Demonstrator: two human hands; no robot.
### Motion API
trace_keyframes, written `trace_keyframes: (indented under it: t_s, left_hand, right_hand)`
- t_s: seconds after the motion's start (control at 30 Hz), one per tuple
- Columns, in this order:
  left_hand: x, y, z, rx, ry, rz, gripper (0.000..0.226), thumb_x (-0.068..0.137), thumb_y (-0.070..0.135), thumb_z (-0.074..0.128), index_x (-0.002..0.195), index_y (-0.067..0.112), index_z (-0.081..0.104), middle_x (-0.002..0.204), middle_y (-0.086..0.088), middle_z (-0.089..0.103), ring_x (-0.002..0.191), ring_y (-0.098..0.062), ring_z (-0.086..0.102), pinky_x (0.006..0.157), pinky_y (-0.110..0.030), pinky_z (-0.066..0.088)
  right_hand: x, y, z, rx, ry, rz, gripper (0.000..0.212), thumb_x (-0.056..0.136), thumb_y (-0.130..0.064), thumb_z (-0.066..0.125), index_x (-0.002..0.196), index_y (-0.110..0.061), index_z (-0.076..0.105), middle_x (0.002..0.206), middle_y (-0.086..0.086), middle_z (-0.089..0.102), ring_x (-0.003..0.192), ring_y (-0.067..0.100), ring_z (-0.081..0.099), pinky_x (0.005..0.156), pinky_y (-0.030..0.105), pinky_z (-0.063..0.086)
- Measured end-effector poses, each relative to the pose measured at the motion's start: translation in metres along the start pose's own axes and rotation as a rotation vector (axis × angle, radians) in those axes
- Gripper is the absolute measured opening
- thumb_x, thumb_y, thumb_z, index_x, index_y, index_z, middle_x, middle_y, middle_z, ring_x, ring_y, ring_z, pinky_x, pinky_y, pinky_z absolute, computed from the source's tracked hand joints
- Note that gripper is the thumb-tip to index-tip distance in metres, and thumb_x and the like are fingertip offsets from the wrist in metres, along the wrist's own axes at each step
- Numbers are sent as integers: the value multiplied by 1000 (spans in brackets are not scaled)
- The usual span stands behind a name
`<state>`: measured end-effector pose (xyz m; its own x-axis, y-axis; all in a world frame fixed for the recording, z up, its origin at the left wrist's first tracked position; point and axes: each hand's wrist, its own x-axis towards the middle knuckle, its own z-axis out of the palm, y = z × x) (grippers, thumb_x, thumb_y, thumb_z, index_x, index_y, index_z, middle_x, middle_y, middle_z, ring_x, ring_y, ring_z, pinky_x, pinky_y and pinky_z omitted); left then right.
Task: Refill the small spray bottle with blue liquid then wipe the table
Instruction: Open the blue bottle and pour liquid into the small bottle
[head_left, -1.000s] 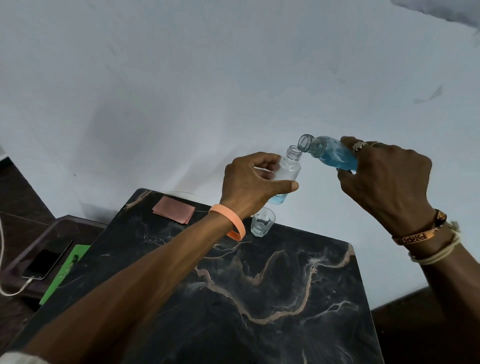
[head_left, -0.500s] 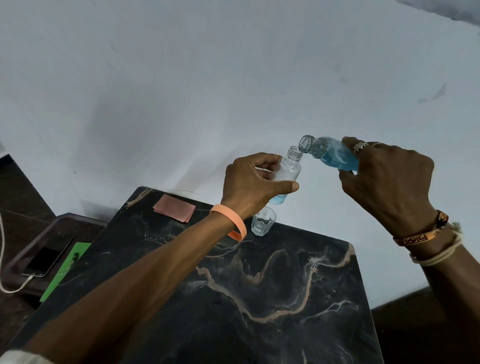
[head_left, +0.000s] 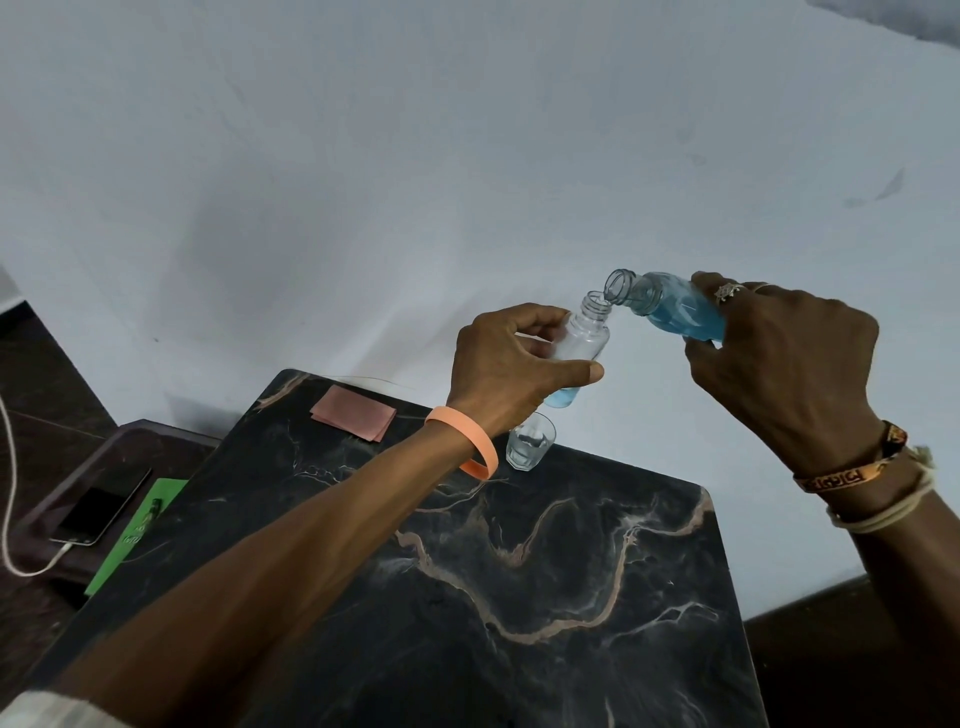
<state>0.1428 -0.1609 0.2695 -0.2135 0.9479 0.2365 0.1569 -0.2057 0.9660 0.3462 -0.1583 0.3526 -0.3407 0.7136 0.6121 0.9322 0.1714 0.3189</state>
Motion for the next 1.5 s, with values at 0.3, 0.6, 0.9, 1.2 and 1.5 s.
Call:
trace_keyframes:
  t_s: [0.3,0.6,0.9,1.2,1.5]
  left_hand:
    - [-1,0,-1,10,0,9,59,54,37,95,107,23,74,96,10,75,80,-7,72,76,-32,61]
    - [-2,1,-1,-5,-4,-6,56,52,34,95,104,23,75,92,10,75,79,-9,72,77,-37,61]
    - [-3,2,-1,-1,1,0,57,53,33,95,106,22,75,94,9,75,79,-8,72,77,-34,61]
    - [-2,1,-2,6,3,11,59,53,36,95,106,22,74,95,10,75,79,-7,72,76,-33,61]
    - [-3,1,-1,-3,5,8,57,52,35,95,104,23,75,92,10,75,78,-7,72,77,-35,61]
  right_hand:
    - [0,-1,-1,6,-2,-3,46,77,-18,75,122,-10,68,86,19,73,65,42,64,58,29,29]
    - [0,-2,-3,23,-2,1,45,73,-14,76,118,-10,70,80,19,71,63,42,64,57,28,29]
    - [-1,-2,-5,11,-13,2,45,75,-15,74,119,-11,69,80,18,71,64,41,64,58,28,26]
    - [0,-3,-6,-1,-29,-4,45,75,-15,75,119,-10,69,80,19,71,64,41,64,58,29,26]
    - [0,-2,-7,2,-26,0,45,76,-15,73,120,-11,69,84,19,71,66,42,64,58,29,27]
